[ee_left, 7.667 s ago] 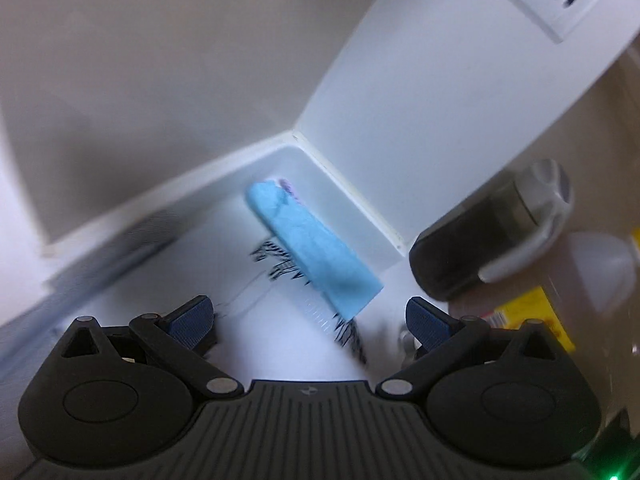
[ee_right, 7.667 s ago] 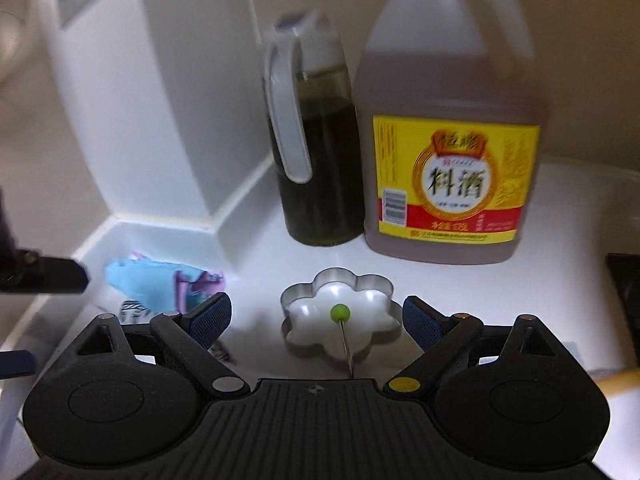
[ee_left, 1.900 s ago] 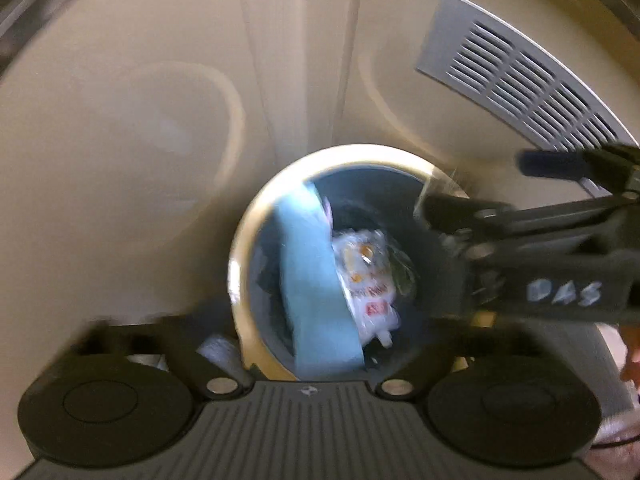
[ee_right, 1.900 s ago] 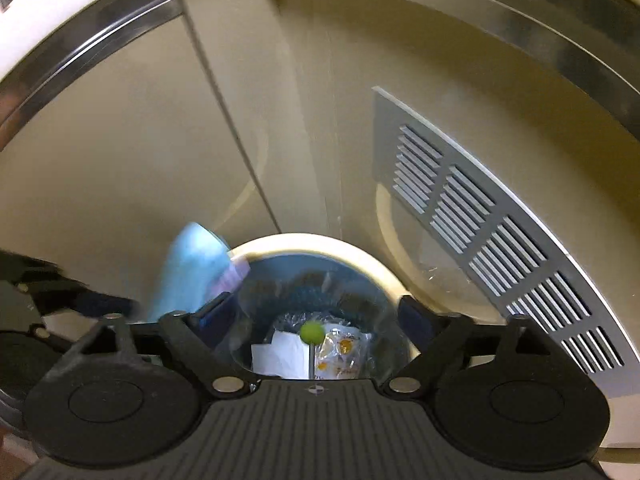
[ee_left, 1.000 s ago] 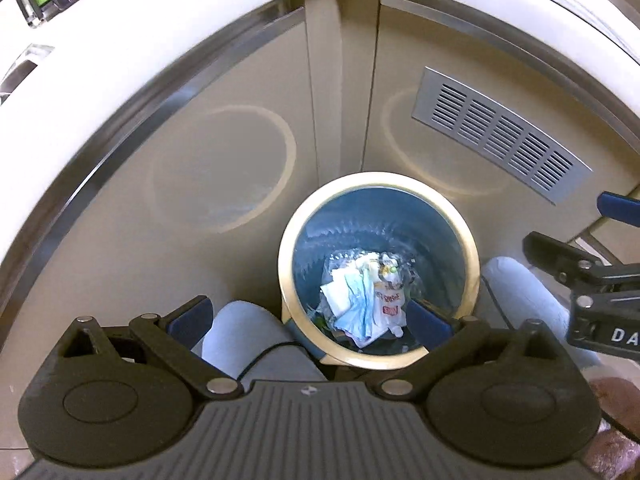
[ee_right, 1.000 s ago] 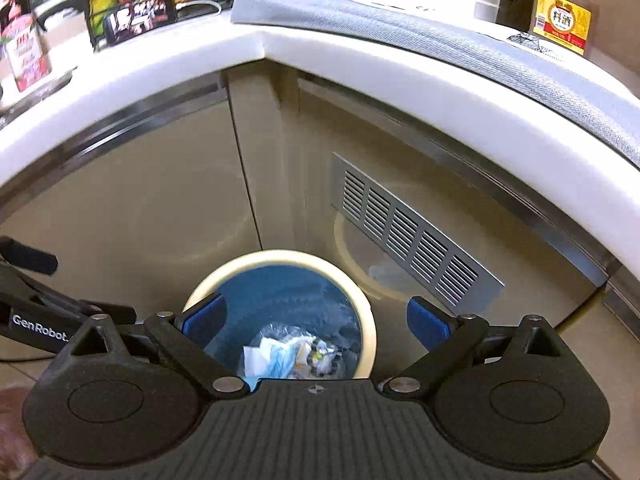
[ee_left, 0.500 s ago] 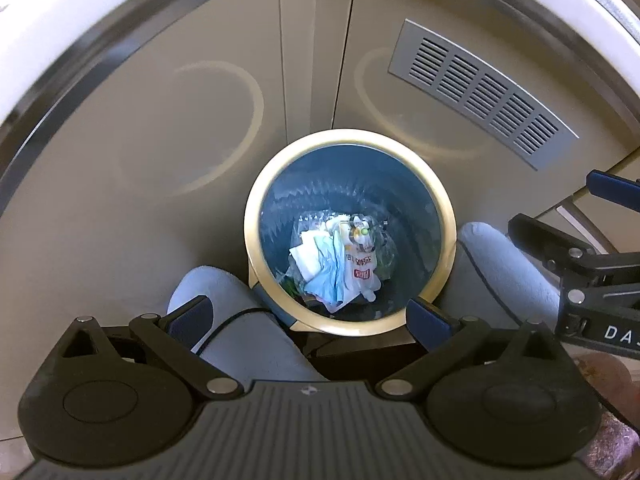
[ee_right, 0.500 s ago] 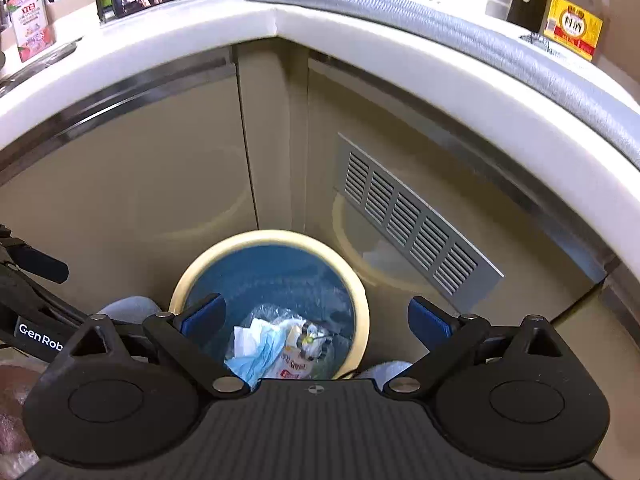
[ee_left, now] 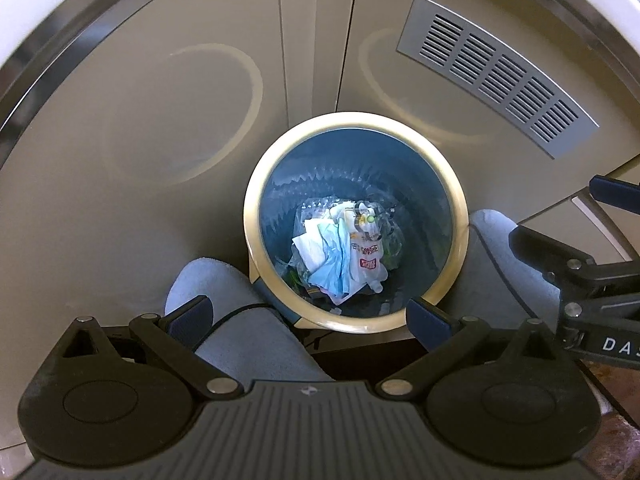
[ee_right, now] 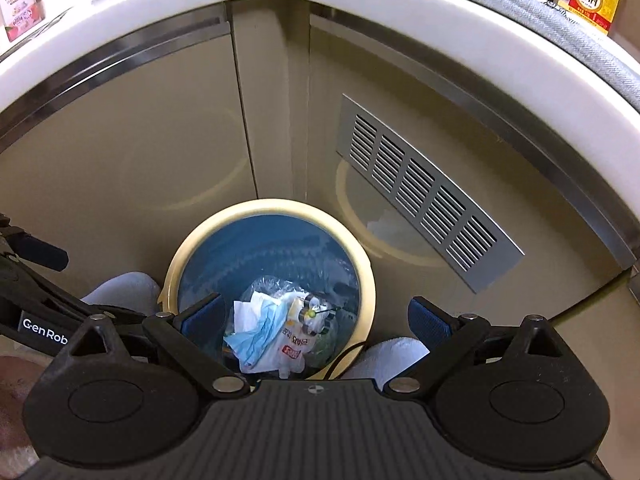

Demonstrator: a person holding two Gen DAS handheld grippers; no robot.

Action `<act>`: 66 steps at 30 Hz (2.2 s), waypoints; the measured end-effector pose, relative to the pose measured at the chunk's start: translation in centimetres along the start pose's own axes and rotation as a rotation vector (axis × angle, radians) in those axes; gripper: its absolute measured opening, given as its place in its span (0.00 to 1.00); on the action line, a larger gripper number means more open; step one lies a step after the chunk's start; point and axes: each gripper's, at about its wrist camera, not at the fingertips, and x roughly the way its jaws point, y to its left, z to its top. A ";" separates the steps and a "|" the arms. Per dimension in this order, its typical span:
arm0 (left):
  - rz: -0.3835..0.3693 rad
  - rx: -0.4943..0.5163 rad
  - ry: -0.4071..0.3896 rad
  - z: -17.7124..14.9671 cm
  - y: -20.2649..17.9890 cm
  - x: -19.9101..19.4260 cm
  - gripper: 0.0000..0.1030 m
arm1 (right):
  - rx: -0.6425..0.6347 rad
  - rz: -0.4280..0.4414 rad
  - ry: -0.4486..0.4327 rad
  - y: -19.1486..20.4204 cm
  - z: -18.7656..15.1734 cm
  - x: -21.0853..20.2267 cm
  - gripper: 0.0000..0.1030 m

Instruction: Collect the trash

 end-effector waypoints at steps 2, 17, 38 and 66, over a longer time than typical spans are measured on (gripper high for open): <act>0.002 -0.001 0.004 0.0 0.0 0.2 1.00 | -0.003 0.000 0.009 0.2 0.0 0.1 0.95; 0.025 0.003 0.012 0.2 -0.1 0.8 1.00 | -0.013 0.011 0.048 0.3 0.2 1.0 0.95; 0.045 0.015 -0.002 0.1 0.1 0.2 1.00 | -0.001 0.016 0.046 0.2 0.1 0.9 0.96; 0.050 0.022 -0.005 0.0 0.4 0.0 1.00 | 0.005 0.014 0.043 0.2 0.1 0.7 0.96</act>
